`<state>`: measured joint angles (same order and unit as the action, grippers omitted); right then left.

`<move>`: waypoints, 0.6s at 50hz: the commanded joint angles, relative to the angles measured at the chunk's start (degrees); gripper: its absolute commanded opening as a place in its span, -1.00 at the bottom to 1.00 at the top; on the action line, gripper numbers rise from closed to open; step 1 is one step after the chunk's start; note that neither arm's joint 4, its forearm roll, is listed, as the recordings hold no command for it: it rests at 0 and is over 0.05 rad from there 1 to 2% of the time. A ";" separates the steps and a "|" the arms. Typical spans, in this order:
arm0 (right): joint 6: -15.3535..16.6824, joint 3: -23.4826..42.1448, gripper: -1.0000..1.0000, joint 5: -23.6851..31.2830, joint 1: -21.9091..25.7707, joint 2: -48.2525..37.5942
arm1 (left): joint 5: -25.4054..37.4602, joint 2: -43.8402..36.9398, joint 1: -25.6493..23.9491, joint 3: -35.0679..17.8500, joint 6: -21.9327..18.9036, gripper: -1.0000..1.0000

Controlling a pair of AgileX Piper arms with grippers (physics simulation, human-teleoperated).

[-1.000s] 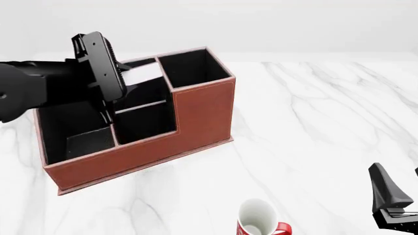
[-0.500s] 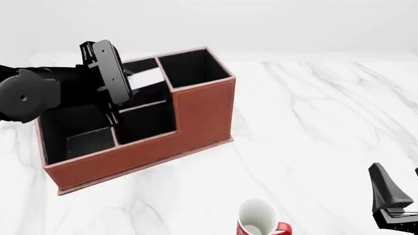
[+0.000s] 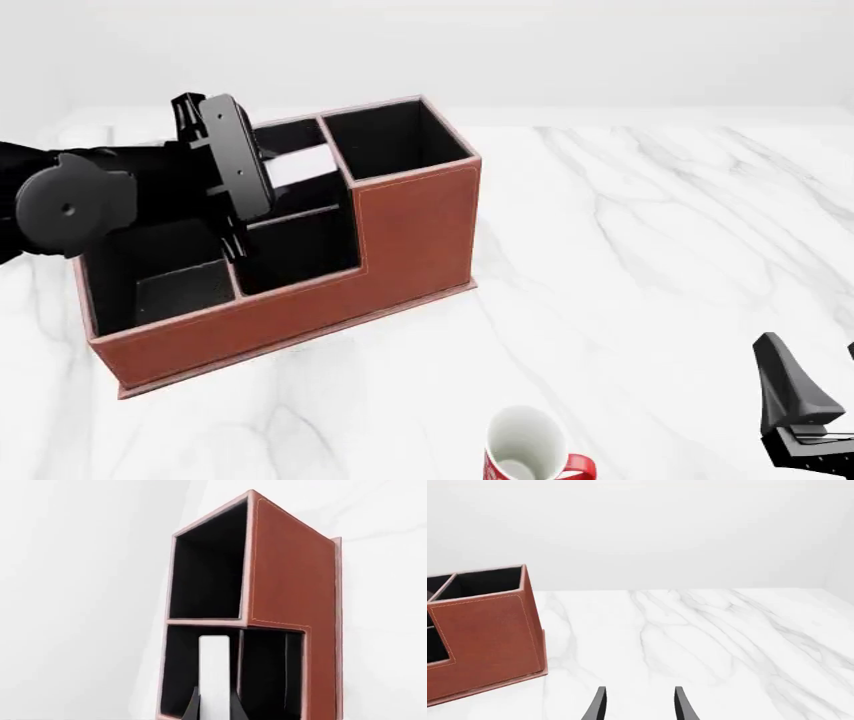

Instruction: Pick up the book and place it in the front compartment of the caddy.

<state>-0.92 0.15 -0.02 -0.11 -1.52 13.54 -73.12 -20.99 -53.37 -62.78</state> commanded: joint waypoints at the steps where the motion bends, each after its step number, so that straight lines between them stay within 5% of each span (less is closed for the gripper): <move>1: 0.13 -0.01 1.00 -0.02 -0.01 0.18 | -3.73 1.37 0.13 0.10 -2.78 -1.00; 30: 0.12 -0.01 1.00 -0.04 -0.01 0.16 | -8.40 -1.22 0.23 1.09 -4.93 -1.00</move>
<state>-0.91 0.15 -0.02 -0.11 -1.53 7.31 -74.47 -20.55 -51.89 -66.55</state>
